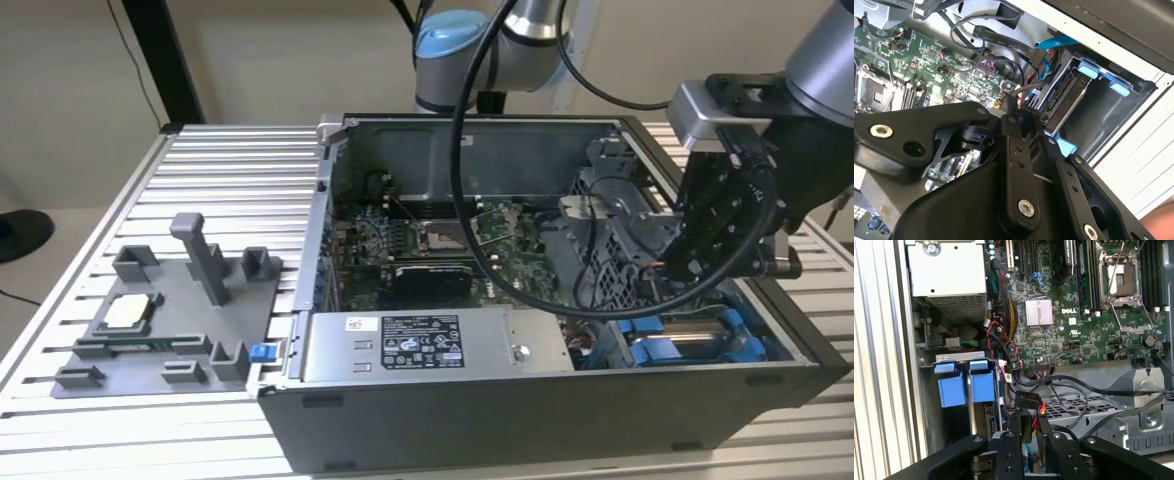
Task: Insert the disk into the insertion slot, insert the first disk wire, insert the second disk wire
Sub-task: 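Insert the first disk wire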
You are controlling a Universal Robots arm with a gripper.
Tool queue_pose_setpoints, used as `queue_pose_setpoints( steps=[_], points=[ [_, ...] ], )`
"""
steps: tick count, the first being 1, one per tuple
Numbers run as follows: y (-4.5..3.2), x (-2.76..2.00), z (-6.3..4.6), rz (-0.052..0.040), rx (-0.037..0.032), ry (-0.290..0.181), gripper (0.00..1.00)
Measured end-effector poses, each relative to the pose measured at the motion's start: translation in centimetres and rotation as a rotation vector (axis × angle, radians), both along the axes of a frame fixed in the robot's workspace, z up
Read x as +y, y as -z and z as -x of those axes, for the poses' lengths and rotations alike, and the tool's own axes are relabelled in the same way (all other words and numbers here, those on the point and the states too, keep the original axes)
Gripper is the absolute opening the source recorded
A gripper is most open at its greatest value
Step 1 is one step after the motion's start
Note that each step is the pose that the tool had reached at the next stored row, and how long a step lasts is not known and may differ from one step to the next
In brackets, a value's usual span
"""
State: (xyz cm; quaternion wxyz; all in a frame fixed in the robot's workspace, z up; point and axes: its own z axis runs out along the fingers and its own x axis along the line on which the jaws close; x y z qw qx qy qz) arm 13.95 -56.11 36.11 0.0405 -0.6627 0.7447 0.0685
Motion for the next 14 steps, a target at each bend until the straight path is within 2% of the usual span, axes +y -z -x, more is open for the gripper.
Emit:
queue_pose_setpoints(
  steps=[14],
  points=[
    [-0.24,-0.07,0.0,-0.0001,0.0,0.0,1.0]
  ],
)
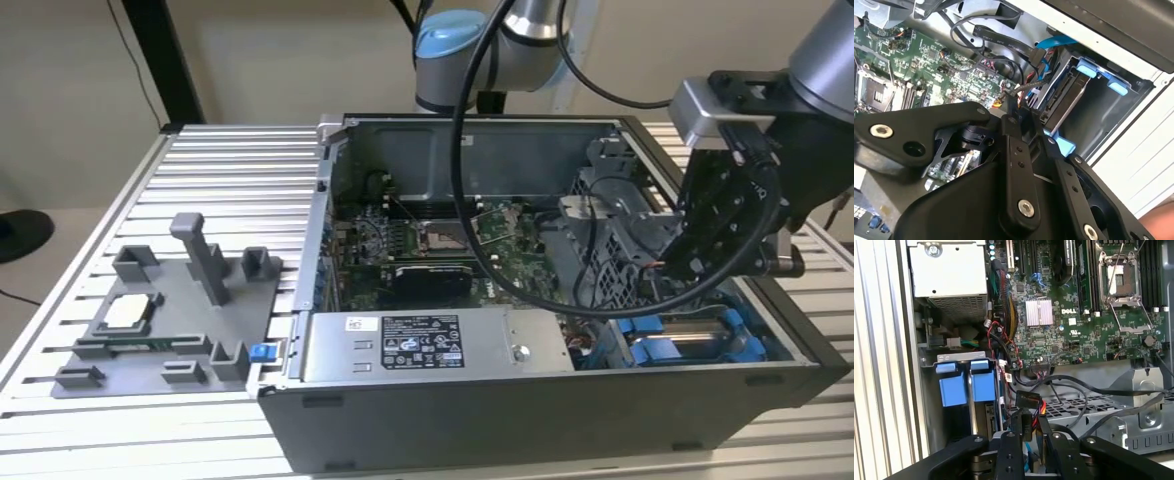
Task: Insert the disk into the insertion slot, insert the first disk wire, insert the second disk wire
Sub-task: 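Insert the first disk wire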
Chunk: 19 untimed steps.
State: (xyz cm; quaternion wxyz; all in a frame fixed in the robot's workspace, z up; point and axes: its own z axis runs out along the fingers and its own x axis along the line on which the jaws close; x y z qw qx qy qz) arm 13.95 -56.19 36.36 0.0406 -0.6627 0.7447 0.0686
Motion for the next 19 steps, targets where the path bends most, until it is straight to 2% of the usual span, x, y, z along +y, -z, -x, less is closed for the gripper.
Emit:
queue_pose_setpoints(
  steps=[8,9,16,19],
  points=[
    [-0.05,-0.01,0.0,0.0002,0.0,0.0,1.0],
    [-0.06,-0.01,0.0,0.0002,0.0,0.0,0.0],
    [-0.07,-0.01,0.0,0.0024,0.0,-0.001,0.0],
    [-0.06,-0.01,-0.01,0.0217,0.0,-0.004,0.0]
  ],
)
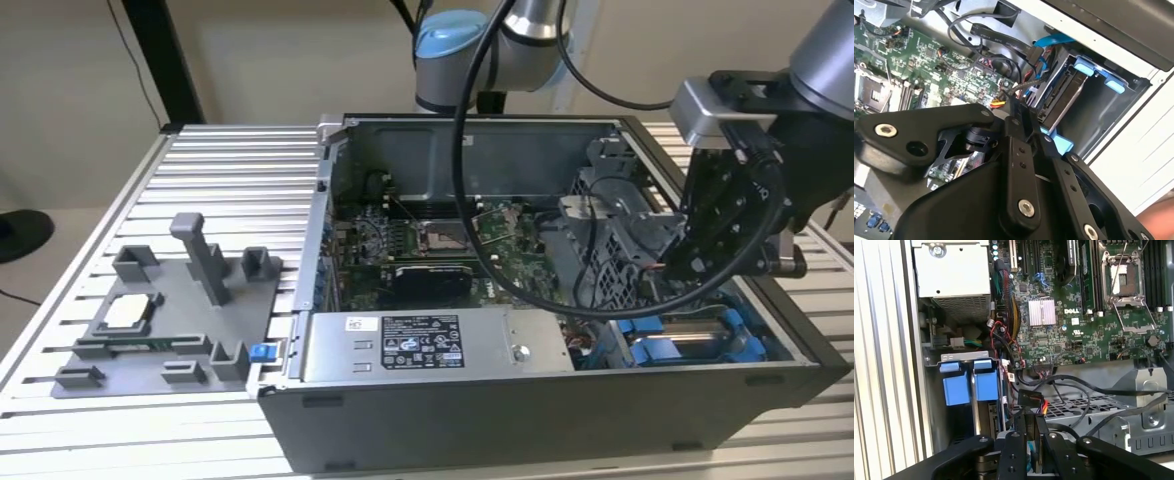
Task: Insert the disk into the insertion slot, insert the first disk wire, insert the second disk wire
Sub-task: 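Insert the first disk wire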
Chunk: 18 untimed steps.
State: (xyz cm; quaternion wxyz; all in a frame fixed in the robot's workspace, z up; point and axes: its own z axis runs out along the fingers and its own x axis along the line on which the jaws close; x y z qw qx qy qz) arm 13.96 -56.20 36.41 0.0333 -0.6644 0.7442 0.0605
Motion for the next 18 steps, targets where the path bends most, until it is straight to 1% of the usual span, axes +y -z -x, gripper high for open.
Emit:
queue_pose_setpoints(
  steps=[2,9,14,18],
  points=[
    [0.0,-0.06,-0.1,0.006,0.0,-0.003,0.0],
    [0.15,-0.63,-0.7,0.0066,0.0,-0.011,0.0],
    [0.41,-0.83,-1.3,0.0072,0.0,-0.017,0.0],
    [0.69,-0.86,-1.5,0.0091,-0.0016,-0.023,0.0]
  ],
)
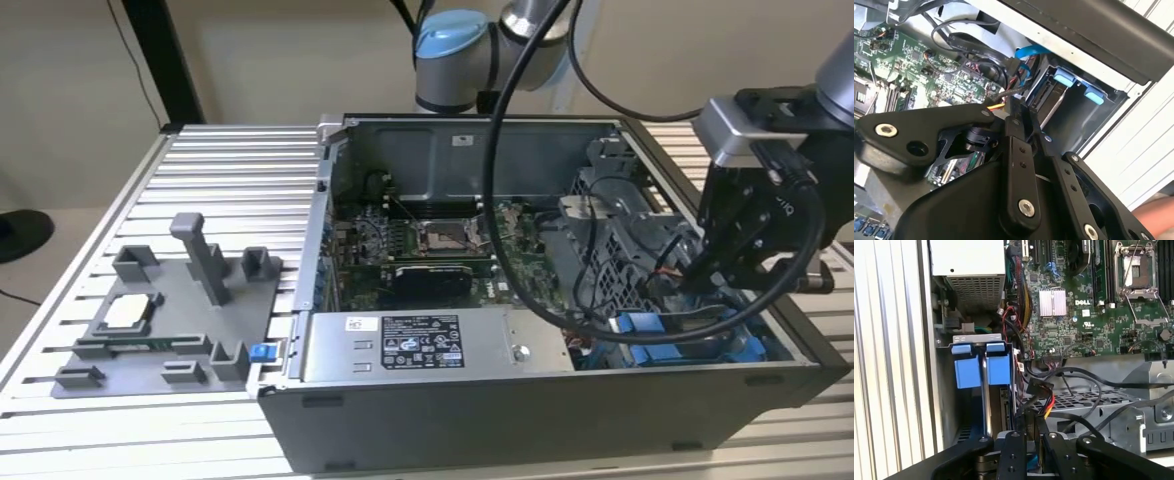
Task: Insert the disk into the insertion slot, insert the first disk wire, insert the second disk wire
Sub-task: 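Insert the first disk wire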
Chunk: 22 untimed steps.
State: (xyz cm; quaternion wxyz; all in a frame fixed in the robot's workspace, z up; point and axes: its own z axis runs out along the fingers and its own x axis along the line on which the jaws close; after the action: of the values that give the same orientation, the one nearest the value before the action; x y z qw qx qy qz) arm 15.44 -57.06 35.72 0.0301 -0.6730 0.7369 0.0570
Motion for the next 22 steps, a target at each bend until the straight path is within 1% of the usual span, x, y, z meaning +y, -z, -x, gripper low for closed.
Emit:
queue_pose_setpoints(
  steps=[3,7,9,10,11,13,14,16,19,20,22],
  points=[
    [0.39,0.0,-0.1,0.0039,-0.0011,-0.004,0.0],
    [0.99,0.0,-0.2,0.0055,-0.003,-0.008,0.0],
    [1.16,0.0,-0.3,0.0054,-0.0045,-0.011,0.0],
    [1.2,0.0,-0.3,0.0069,-0.0052,-0.012,0.0],
    [1.2,0.0,-0.3,0.0136,-0.0054,-0.012,0.0],
    [1.22,0.0,-0.3,0.0351,-0.0054,-0.012,0.0],
    [1.19,0.0,-0.3,0.0409,-0.0054,-0.013,0.0],
    [1.11,0.0,-0.3,0.0487,-0.0053,-0.014,0.0],
    [0.99,0.0,-0.3,0.0566,-0.0061,-0.014,0.0],
    [0.98,0.0,-0.3,0.0627,-0.006,-0.015,0.0],
    [0.98,-0.04,-0.3,0.0673,-0.006,-0.016,0.0]
  ],
)
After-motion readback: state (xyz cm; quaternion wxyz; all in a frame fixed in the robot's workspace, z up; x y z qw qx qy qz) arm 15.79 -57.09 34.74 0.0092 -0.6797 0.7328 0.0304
